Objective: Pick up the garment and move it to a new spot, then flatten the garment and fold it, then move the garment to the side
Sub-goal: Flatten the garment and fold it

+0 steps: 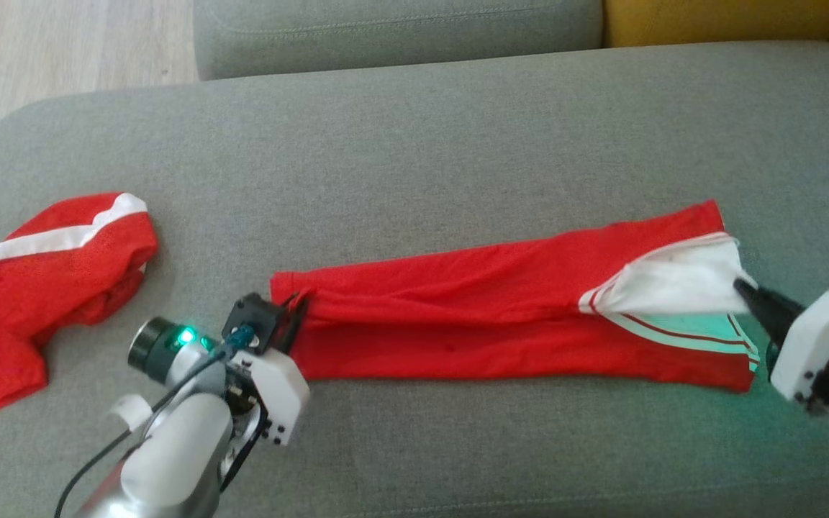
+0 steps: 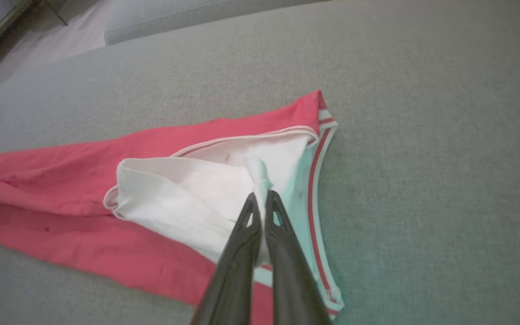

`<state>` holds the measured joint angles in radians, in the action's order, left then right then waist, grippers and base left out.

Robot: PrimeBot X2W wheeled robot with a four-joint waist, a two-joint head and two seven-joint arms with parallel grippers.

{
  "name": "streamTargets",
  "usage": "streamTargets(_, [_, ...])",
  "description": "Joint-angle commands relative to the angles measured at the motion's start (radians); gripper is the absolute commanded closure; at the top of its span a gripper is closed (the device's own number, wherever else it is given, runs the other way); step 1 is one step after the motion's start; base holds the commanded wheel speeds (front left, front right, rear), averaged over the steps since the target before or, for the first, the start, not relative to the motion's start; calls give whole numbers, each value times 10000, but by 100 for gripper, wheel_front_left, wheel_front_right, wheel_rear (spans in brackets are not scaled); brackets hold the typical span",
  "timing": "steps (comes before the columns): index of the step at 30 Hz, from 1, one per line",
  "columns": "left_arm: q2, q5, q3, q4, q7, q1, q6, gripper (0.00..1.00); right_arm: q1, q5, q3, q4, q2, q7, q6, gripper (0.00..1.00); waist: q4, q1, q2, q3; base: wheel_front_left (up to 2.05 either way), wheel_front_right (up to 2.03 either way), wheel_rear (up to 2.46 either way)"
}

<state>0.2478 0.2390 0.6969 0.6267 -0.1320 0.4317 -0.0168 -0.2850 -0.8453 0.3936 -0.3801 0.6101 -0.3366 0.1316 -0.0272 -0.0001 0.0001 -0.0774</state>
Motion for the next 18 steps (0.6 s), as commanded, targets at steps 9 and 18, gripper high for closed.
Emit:
streamTargets(9, [408, 149, -303, -662, 367, -374, -327, 0, 1080, 718, -1028, 1168, 332, -1791, -9, 0, -41, 1, -1, 293, 0, 0, 0])
streamTargets(18, [156, 996, -1300, -1266, -494, -852, -1210, 0, 1347, 2070, -2790, 2435, -1004, -515, -9, 0, -28, 1, -1, 655, 0, 0, 0])
